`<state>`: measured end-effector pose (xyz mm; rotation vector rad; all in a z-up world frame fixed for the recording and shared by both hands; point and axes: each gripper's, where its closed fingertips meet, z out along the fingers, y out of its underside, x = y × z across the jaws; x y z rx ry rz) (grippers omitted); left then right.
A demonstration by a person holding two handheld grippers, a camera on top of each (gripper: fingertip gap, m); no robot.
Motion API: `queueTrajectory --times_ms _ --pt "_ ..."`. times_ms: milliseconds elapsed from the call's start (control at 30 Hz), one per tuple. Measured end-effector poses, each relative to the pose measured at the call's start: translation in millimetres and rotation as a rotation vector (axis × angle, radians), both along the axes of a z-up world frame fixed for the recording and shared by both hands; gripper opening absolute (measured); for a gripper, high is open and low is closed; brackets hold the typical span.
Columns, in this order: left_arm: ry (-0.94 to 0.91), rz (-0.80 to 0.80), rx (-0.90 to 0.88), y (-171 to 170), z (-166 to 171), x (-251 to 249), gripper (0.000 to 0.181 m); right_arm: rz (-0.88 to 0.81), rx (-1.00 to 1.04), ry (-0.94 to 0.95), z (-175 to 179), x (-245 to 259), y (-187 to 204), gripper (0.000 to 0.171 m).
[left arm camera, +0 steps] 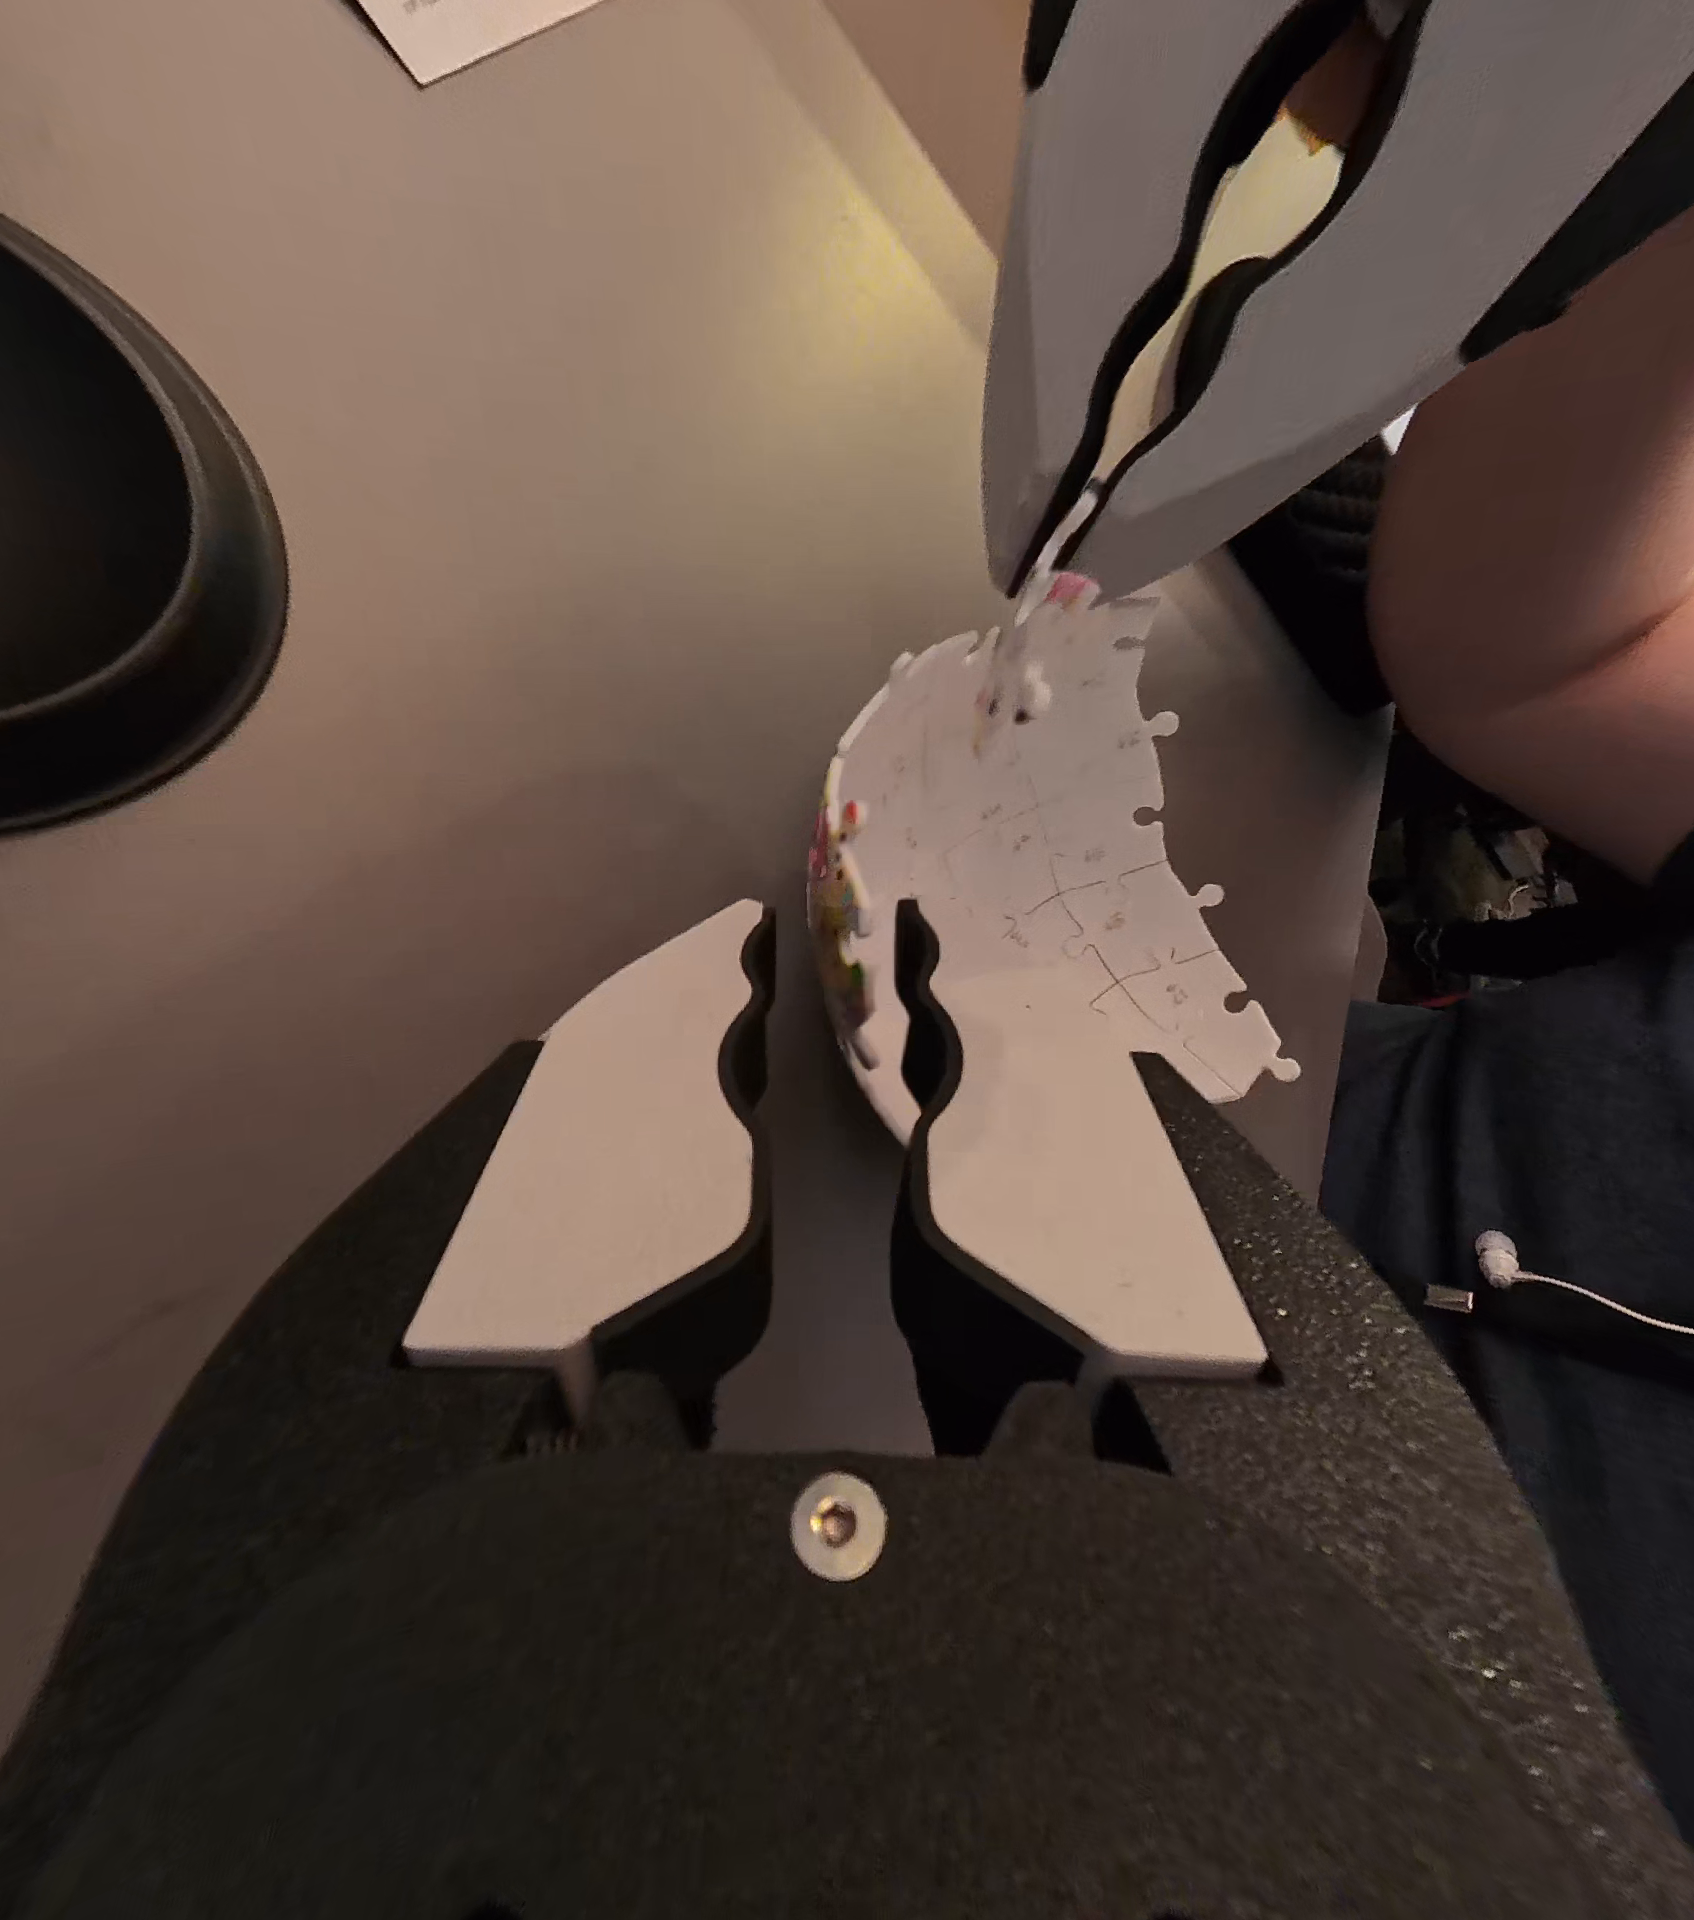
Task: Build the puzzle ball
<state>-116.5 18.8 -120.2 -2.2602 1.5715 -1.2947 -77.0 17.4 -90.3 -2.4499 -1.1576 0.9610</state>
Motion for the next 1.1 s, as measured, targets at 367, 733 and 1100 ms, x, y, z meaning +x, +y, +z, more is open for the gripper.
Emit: queueTrajectory --times_ms 367,733,1100 --pt "-0.004 -0.034 0.011 -0.4 7.1 -3.7 0.02 0.153 0.113 -0.09 -1.9 -7.2 5.3 0.003" --pt "0.02 -0.041 0.023 3.6 1.3 -5.2 0.012 0.213 0.145 -0.127 -3.1 -14.1 11.1 0.003" --pt "-0.01 -0.034 0.006 5.1 4.5 3.2 0.008 0.188 0.11 -0.125 -10.6 -9.6 15.4 0.003"
